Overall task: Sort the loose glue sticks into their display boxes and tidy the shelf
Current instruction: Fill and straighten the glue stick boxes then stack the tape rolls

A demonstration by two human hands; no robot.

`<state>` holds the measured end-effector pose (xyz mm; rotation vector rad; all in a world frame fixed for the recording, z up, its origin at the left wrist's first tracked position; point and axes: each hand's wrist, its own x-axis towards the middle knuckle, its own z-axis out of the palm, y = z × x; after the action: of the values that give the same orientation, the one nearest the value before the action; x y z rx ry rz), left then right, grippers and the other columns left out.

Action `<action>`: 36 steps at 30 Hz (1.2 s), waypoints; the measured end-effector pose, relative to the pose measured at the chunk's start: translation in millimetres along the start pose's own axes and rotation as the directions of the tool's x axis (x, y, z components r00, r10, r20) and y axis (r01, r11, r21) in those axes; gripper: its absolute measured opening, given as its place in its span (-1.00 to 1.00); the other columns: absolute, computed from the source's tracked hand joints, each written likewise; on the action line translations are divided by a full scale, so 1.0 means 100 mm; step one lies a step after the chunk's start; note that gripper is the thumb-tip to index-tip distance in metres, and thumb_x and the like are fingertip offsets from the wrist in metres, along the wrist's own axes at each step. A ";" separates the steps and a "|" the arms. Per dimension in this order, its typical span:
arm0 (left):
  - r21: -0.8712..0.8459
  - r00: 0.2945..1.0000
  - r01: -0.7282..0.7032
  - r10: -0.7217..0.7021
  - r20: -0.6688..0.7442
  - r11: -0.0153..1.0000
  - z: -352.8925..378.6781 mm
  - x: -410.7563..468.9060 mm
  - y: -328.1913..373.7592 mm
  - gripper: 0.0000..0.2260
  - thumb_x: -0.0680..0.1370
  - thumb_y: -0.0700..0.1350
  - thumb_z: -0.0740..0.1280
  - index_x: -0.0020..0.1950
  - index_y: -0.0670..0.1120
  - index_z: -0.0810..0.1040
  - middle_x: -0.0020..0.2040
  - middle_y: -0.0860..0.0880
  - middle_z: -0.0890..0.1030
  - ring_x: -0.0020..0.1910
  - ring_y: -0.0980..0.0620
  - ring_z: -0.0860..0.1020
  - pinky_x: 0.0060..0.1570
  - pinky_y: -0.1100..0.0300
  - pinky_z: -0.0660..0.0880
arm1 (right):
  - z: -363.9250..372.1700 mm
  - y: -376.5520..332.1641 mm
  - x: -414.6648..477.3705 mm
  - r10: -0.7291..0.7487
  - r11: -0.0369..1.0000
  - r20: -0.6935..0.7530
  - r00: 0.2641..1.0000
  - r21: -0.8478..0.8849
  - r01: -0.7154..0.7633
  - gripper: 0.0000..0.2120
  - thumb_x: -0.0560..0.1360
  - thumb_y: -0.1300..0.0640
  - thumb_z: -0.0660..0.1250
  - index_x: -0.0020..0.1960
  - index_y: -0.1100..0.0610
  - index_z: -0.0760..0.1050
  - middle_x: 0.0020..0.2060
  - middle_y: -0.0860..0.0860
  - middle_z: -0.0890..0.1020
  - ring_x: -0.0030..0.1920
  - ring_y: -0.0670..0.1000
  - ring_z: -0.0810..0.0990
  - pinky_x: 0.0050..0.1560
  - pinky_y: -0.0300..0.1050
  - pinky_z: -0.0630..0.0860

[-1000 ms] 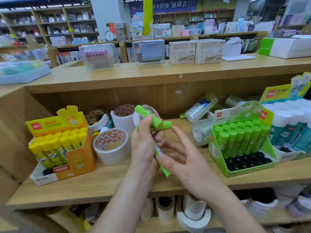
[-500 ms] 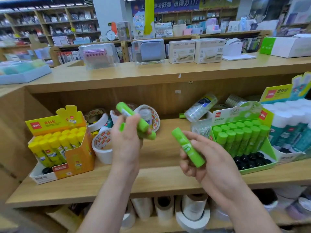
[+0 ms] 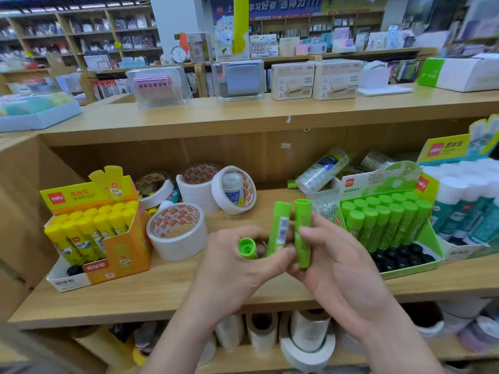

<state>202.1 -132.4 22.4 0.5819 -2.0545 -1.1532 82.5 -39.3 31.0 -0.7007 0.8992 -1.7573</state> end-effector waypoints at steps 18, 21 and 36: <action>-0.856 0.980 0.191 -0.140 0.141 0.480 0.17 0.01 0.37 -0.88 0.39 -0.16 0.35 -0.21 -0.04 0.40 -0.12 -0.14 0.64 -0.51 0.11 0.28 -0.56 0.35 0.14 | -0.20 -0.23 -0.30 -0.123 0.982 -0.080 0.989 0.131 0.133 -0.77 0.21 0.32 0.40 -0.24 0.10 0.41 -0.39 0.10 0.42 -0.47 0.05 0.45 -0.41 -0.05 0.49; -0.889 0.973 0.227 -0.052 0.226 0.398 0.28 -0.03 0.39 -0.75 0.32 -0.12 0.48 -0.18 -0.07 0.42 -0.01 -0.19 0.65 -0.49 0.12 0.36 -0.53 0.35 0.17 | -0.30 -0.24 -0.35 -0.086 0.991 -0.029 0.996 0.102 0.089 -0.66 0.19 0.24 0.42 -0.06 0.16 0.43 -0.35 0.11 0.44 -0.57 0.01 0.37 -0.49 -0.16 0.42; -0.478 0.986 0.105 -0.155 -0.066 0.872 0.94 0.00 0.52 -0.81 0.25 -0.17 0.52 -0.17 -0.13 0.66 -0.33 -0.06 0.65 -0.41 0.04 0.53 -0.35 0.26 0.53 | -0.87 -0.69 -0.62 -0.438 0.848 -0.216 0.872 -0.421 0.322 -0.67 0.22 -0.06 0.55 -0.09 0.07 0.63 -0.48 0.06 0.54 -0.48 0.02 0.50 -0.39 -0.01 0.45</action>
<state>128.4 -54.8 33.3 0.5251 -1.5784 -1.6053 -1.2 56.2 36.8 -0.9202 1.4104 -2.1160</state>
